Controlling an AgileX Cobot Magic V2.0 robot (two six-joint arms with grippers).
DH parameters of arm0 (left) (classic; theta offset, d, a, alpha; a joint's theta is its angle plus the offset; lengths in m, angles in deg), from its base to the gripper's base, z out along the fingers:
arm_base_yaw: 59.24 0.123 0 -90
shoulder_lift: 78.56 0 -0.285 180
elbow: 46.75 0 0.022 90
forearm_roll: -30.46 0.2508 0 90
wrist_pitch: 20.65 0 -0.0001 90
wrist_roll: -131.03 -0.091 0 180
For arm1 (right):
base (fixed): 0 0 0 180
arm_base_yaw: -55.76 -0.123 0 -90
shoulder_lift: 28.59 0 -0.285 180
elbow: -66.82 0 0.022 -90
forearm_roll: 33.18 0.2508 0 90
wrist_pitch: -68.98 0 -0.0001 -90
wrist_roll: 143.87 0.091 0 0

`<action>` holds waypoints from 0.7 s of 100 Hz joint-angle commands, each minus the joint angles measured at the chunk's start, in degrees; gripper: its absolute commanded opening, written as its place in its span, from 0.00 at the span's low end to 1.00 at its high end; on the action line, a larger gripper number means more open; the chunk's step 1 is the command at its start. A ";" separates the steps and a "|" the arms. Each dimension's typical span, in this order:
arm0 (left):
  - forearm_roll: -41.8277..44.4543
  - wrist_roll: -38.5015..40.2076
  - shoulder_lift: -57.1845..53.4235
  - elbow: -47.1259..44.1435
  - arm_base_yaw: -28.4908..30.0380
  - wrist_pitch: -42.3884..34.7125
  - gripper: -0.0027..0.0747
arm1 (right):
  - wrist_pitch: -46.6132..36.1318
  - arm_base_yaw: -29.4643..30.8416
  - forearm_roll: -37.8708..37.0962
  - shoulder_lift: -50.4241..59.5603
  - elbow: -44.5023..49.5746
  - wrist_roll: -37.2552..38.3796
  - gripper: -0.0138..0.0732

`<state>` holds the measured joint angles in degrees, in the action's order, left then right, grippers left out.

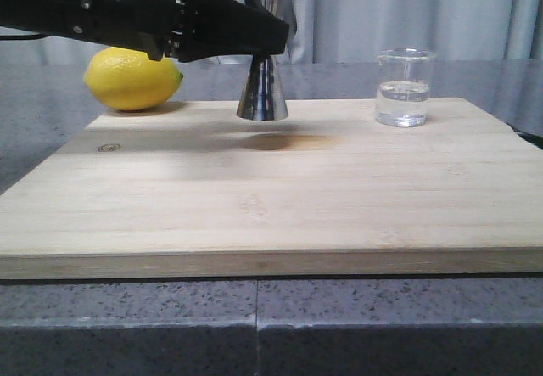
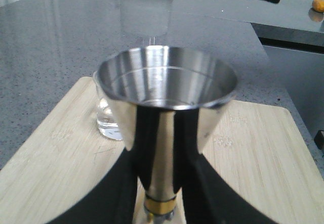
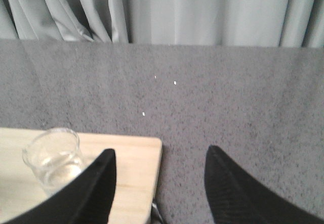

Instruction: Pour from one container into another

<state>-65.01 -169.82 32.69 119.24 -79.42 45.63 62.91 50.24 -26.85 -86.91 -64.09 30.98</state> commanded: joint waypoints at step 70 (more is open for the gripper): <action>-4.68 -0.09 -3.21 1.86 -0.45 6.40 0.01 | -40.72 -13.51 -3.41 -21.89 9.44 -0.36 0.58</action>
<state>-65.11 -169.82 32.64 119.46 -79.42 45.73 32.26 37.12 -29.35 -106.39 -53.40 30.98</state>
